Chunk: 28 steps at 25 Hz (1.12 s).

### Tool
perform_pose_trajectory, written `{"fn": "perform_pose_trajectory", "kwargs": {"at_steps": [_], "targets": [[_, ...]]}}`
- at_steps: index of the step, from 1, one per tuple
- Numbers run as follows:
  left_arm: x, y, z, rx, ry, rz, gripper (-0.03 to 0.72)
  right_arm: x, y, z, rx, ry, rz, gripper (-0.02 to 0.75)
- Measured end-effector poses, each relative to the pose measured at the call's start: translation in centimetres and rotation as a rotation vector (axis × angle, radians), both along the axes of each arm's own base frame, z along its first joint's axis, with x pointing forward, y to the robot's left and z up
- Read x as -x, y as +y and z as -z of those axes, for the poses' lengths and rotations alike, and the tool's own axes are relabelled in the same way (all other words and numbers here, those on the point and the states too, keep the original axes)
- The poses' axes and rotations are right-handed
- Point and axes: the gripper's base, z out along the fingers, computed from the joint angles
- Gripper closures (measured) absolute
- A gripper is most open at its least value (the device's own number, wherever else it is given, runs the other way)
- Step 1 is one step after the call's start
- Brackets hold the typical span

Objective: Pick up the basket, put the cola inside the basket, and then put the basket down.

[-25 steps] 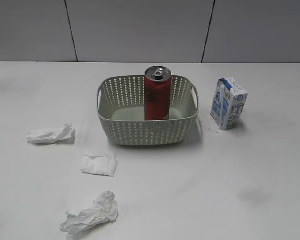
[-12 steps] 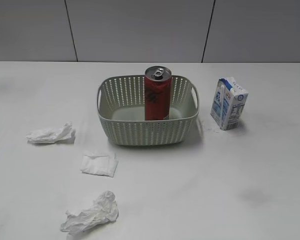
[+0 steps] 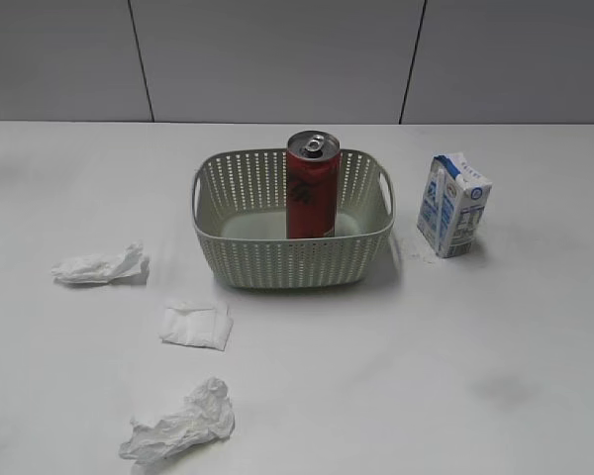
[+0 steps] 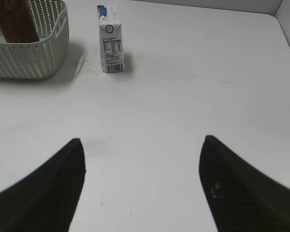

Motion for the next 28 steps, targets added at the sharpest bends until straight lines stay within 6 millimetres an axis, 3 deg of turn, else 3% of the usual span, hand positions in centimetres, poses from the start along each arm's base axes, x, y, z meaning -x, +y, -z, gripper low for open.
{"fn": "perform_pose_trajectory", "kwargs": {"at_steps": [28], "targets": [[0.0,-0.01,0.0,0.001,0.0,0.0,0.24,0.0,0.0,0.0,0.0,0.0,0.0,0.185]]}}
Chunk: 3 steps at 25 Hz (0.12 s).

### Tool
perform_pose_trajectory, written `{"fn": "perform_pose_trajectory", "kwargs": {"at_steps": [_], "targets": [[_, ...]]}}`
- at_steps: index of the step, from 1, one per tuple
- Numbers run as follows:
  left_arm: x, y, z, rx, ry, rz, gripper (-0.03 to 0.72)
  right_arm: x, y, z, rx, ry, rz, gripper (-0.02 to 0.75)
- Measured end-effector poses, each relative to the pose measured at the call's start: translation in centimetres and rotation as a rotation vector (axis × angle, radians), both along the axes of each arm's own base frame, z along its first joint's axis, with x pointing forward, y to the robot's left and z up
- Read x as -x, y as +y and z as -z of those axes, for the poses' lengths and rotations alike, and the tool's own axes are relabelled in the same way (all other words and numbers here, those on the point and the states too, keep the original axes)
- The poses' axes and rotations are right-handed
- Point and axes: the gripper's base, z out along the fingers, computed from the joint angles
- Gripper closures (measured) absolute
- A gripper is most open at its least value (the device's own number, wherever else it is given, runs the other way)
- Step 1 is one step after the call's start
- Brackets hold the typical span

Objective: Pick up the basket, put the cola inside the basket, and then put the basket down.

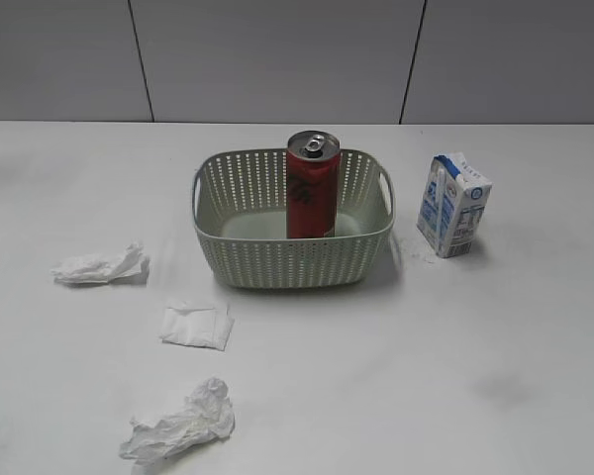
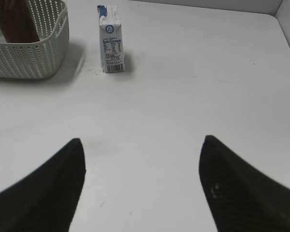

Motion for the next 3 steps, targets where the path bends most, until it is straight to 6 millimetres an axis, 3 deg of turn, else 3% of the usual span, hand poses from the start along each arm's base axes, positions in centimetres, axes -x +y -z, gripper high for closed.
{"fn": "perform_pose_trajectory", "kwargs": {"at_steps": [3], "targets": [[0.0,0.0,0.0,0.0,0.0,0.0,0.24,0.0,0.0,0.0,0.0,0.0,0.0,0.185]]}}
